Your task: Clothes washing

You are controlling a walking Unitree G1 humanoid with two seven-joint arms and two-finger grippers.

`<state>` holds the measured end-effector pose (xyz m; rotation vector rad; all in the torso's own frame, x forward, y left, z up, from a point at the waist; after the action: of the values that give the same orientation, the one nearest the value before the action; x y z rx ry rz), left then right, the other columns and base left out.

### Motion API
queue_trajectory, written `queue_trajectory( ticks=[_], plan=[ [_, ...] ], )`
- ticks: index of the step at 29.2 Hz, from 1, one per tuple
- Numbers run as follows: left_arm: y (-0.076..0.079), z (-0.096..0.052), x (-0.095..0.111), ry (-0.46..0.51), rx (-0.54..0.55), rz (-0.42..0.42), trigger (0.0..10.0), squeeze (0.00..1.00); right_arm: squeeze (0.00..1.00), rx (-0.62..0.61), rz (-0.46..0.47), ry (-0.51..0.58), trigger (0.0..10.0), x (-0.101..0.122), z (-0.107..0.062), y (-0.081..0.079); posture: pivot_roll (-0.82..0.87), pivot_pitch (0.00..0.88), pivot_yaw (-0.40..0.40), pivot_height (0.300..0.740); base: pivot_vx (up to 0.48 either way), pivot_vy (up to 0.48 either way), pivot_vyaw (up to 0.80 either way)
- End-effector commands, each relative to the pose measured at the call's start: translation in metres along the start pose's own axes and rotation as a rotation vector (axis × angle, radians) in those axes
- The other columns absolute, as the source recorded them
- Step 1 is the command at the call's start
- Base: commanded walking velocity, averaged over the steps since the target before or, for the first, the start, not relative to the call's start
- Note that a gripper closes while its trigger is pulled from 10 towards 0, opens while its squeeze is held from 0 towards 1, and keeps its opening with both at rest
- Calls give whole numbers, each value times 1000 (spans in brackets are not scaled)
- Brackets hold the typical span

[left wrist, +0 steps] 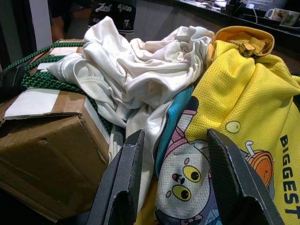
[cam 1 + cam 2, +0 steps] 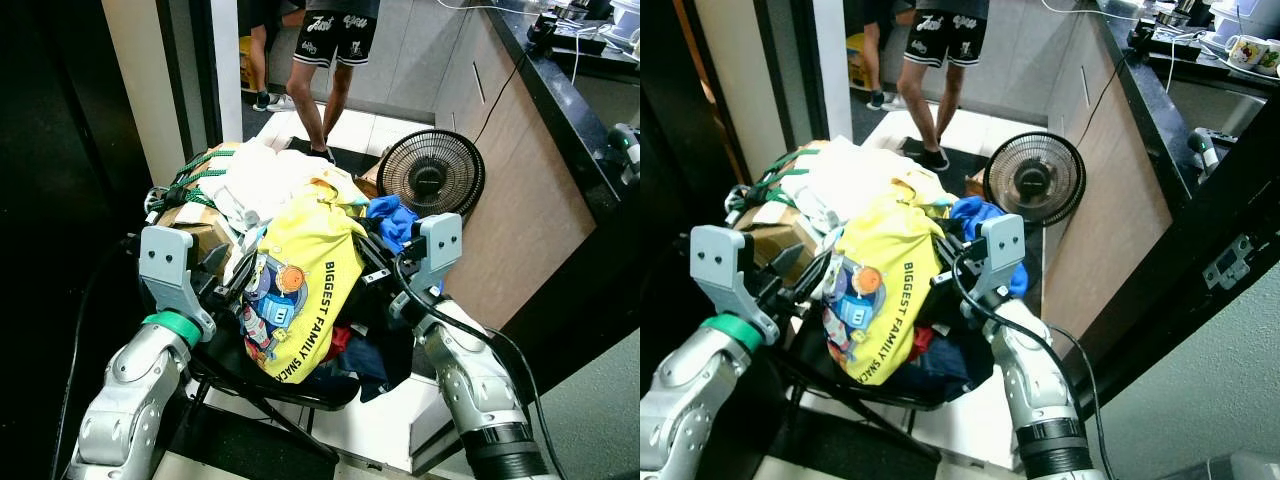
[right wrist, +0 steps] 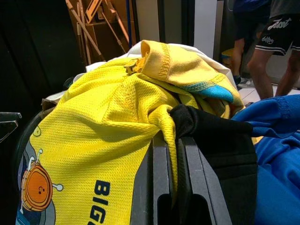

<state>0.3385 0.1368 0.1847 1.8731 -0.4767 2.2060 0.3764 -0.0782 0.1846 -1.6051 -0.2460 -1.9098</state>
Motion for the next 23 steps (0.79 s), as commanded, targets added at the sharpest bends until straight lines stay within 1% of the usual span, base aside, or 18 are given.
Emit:
queue_trajectory(
  ticks=[1, 7, 8, 9, 11, 12, 13, 15, 23],
  plan=[
    [4, -2, -5, -19, -11, 1, 10000, 0, 0, 0, 14, 7, 0, 0, -2, 2, 72, 0, -28, 740, 0, 0, 0],
    [4, -2, -5, -18, -12, 2, 10000, 0, 0, 8, 16, 28, 0, 6, 0, 0, 72, 0, -28, 740, 0, 0, 0],
    [4, -2, -4, -16, -14, 1, 10000, 0, 0, 23, 29, 64, 0, 15, 2, -3, 72, 0, -28, 740, 0, 0, 0],
    [4, -2, -4, -16, -14, 1, 10000, 0, 0, 23, 29, 64, 0, 15, 2, -3, 72, 0, -28, 740, 0, 0, 0],
    [5, -2, -4, -14, -17, 0, 10000, 0, 0, 91, 90, 176, 0, 44, 6, -16, 71, 0, -27, 740, 0, 0, 0],
    [5, -2, -3, -14, -19, 0, 10000, 0, 0, 126, 107, 215, 0, 56, 6, -23, 71, 0, -27, 740, 0, 0, 0],
    [5, -2, -3, -13, -22, -1, 10000, 0, 0, 151, 112, 234, 0, 62, 6, -27, 71, 0, -27, 740, 0, 0, 0],
    [7, -2, -3, -11, -27, -3, 10000, 0, 0, 171, 108, 234, 0, 63, 6, -30, 71, 0, -27, 740, 0, 0, 0],
    [8, -3, -3, -8, -33, -6, 10000, 0, 0, 188, 122, 246, 0, 64, 5, -34, 70, 0, -28, 740, 0, 0, 0]
  ],
)
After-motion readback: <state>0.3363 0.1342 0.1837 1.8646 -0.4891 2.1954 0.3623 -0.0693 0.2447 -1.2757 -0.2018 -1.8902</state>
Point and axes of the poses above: a point about 5 cm out from each wrist's last joint towards the gripper, its own z axis pointing out of the wrist towards the gripper, its own x axis along the axis of the wrist's last joint, y = z × x, the point moved 6 cm from there along z, pointing out of the wrist towards the gripper, and after that the axes turned 10 degrees about z, right-handed, at the moved point
